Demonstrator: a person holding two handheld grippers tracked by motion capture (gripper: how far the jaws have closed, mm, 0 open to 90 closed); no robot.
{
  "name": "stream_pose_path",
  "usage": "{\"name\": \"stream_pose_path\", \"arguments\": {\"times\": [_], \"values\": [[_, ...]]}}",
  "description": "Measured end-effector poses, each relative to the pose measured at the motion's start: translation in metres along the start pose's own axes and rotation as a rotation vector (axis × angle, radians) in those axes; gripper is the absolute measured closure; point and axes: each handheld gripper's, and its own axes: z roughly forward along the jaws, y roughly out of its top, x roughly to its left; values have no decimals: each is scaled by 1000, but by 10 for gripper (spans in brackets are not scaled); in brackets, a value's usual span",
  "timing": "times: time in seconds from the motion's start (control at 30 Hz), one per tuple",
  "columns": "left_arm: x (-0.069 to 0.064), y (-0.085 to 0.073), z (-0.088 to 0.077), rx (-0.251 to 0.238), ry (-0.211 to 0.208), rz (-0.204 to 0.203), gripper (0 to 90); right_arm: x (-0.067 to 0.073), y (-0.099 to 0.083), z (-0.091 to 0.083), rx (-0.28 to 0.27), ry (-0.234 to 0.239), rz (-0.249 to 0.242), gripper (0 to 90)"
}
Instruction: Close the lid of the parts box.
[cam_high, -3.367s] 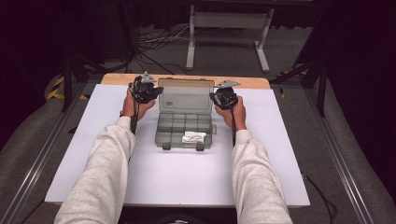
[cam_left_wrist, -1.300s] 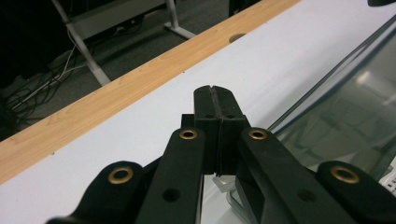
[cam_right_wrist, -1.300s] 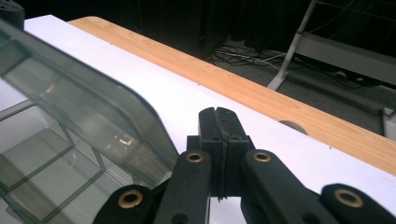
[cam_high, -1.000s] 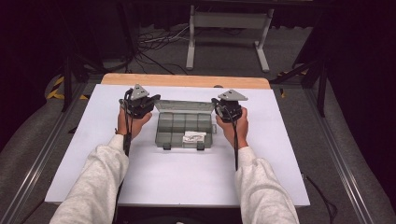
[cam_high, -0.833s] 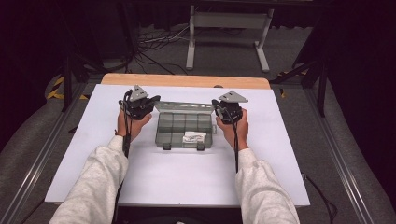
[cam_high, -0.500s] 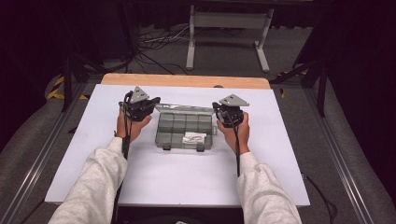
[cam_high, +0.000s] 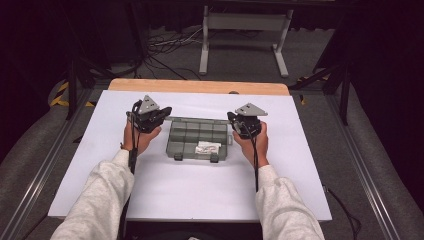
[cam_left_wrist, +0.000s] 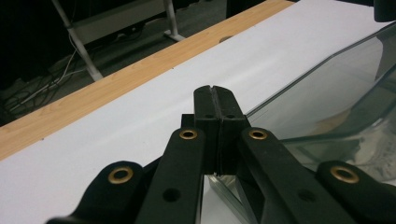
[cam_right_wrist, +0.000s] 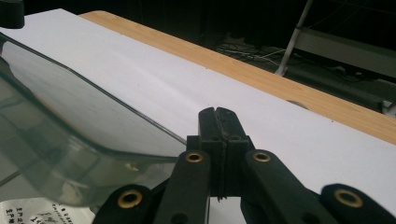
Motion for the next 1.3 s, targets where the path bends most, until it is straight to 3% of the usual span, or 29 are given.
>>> {"name": "stream_pose_path", "arguments": {"times": [0.33,0.6,1.1,1.3], "values": [[-7,-1,-6,-3,-17,31,899,1,-4,-2,4,9,-11,900],[-10,-5,-8,-3,-25,28,900,3,-6,-4,6,14,-20,900],[-22,-8,-11,27,-43,120,898,13,-13,-9,28,69,-67,900],[-25,-11,-16,30,-66,138,898,18,-16,-14,38,101,-99,900]]}}
